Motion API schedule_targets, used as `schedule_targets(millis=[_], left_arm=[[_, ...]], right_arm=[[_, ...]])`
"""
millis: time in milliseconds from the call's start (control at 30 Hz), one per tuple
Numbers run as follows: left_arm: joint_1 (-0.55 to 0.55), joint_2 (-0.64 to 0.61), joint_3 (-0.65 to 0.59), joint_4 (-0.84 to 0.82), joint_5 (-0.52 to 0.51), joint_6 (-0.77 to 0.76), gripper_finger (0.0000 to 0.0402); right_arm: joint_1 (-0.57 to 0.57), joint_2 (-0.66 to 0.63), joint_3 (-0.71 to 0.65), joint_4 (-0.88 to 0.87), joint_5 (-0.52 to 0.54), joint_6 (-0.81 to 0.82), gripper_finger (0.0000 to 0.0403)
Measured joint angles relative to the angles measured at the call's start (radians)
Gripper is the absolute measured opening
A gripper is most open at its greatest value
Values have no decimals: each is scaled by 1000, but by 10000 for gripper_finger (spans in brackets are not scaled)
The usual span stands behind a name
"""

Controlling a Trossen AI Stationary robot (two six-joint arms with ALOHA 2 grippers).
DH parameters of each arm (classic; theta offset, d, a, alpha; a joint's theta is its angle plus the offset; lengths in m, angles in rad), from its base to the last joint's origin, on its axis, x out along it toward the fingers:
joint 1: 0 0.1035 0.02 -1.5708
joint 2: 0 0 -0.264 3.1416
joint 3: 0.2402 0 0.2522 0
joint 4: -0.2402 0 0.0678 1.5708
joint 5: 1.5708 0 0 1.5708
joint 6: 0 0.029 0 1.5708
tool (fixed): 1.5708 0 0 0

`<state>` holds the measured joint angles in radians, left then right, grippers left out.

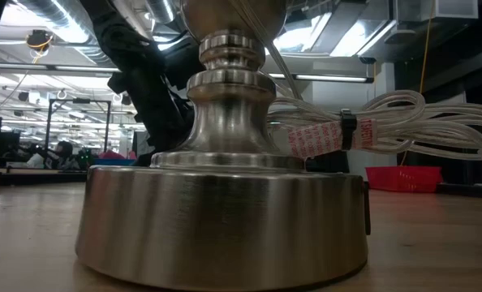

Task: Pick & Place School Supplies
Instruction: Put the yellow eraser into the orange basket

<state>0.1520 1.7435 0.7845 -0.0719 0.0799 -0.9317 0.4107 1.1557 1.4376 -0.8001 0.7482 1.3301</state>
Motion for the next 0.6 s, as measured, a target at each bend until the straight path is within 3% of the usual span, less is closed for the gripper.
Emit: schedule_targets(millis=[200,400,600], left_arm=[[1,0,0,-1,18,0,106],[3,-3,0,8,39,1,15],[2,-10,0,16,43,2,2]], right_arm=[[0,0,0,0,0,-3,283],[0,0,0,0,0,-3,283],[0,0,0,0,0,-3,283]])
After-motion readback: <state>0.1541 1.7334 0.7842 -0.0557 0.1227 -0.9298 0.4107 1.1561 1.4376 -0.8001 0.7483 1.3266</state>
